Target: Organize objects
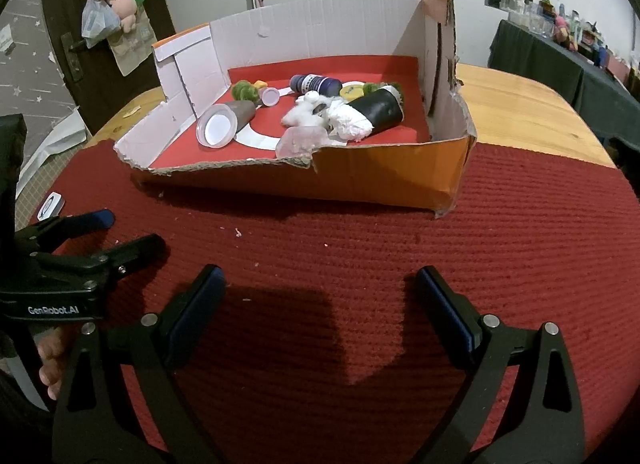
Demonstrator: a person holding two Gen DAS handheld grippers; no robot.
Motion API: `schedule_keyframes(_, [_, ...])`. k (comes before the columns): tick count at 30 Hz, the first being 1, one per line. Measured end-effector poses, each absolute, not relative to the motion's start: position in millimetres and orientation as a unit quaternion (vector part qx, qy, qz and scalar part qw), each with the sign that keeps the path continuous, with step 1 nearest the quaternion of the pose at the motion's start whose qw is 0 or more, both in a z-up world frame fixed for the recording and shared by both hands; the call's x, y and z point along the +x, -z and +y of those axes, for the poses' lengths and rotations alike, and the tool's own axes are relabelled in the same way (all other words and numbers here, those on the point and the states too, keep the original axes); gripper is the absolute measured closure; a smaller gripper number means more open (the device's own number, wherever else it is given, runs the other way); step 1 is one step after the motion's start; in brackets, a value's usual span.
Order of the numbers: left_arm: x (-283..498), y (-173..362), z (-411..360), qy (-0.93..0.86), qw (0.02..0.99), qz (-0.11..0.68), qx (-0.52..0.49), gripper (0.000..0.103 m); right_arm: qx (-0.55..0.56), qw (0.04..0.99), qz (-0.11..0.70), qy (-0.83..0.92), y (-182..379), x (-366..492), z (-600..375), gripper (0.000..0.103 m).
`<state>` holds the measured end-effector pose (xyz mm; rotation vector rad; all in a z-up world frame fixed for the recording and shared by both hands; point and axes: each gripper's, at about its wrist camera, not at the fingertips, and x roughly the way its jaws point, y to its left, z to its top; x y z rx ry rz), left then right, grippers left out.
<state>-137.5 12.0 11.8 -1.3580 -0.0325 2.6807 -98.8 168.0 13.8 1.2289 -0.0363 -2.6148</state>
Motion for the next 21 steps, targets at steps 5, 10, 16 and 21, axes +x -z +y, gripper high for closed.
schedule_keyframes(5, [-137.4,-10.4,14.5,-0.891,0.063,-0.003,-0.450,0.000,0.423,0.127,-0.014,0.897,-13.8,-99.4,168.2,0.003])
schedule_keyframes(10, [-137.1,-9.4,14.2,-0.891,0.064,-0.006,-0.450,0.000,0.422,0.131,-0.021,0.897,-13.8,-99.4,170.2,0.003])
schedule_keyframes(16, [-136.5,-9.7,12.6,-0.891,0.064,-0.006,-0.449,0.000,0.423,0.131,-0.019,0.896,-13.4,-99.7,170.0,0.002])
schedule_keyframes(21, [-136.2,-9.9,11.5,-0.891,0.065,-0.007,-0.449,0.000,0.424,0.131,-0.016,0.896,-13.4,-99.6,169.2,0.001])
